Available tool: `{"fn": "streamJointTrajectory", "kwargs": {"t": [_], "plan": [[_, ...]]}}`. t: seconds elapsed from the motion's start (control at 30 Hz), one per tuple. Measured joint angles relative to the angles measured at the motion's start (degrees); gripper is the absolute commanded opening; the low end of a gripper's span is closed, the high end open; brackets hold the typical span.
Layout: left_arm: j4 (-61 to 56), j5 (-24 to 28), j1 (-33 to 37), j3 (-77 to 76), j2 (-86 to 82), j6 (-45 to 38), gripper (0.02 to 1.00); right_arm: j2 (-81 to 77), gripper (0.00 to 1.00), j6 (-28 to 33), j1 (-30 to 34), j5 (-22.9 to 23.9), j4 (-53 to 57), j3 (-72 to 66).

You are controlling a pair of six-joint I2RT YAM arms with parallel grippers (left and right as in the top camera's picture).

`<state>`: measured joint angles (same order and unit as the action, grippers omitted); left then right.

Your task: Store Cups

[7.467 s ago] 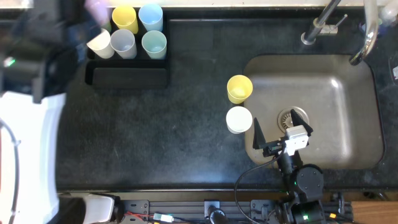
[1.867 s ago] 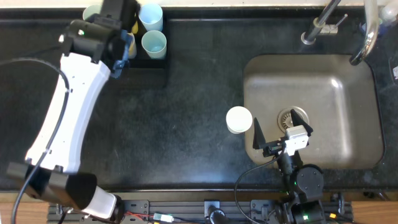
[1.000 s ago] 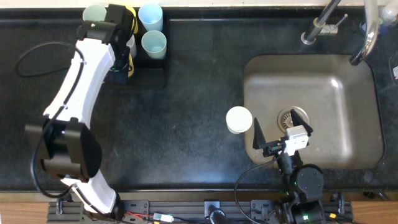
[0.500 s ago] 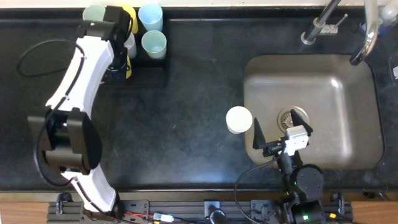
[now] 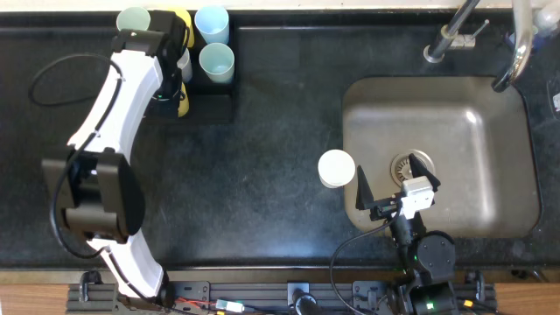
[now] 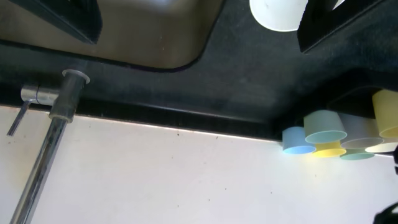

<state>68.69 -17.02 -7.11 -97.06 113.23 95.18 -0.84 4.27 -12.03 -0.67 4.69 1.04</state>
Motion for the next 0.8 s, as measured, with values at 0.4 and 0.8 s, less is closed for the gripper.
{"fn": "streamJointTrajectory", "kwargs": {"t": [0.4,0.8], "plan": [[-50.97,-7.04,-3.48,12.39,-37.0,-49.35,0.787,0.0,0.998,0.0,0.0,0.0,0.0,0.0],[-75.01,11.13,8.17,56.7,-69.46,-86.05,1.0,0.0,0.996,0.04,0.0,0.02,0.0,0.0]]}}
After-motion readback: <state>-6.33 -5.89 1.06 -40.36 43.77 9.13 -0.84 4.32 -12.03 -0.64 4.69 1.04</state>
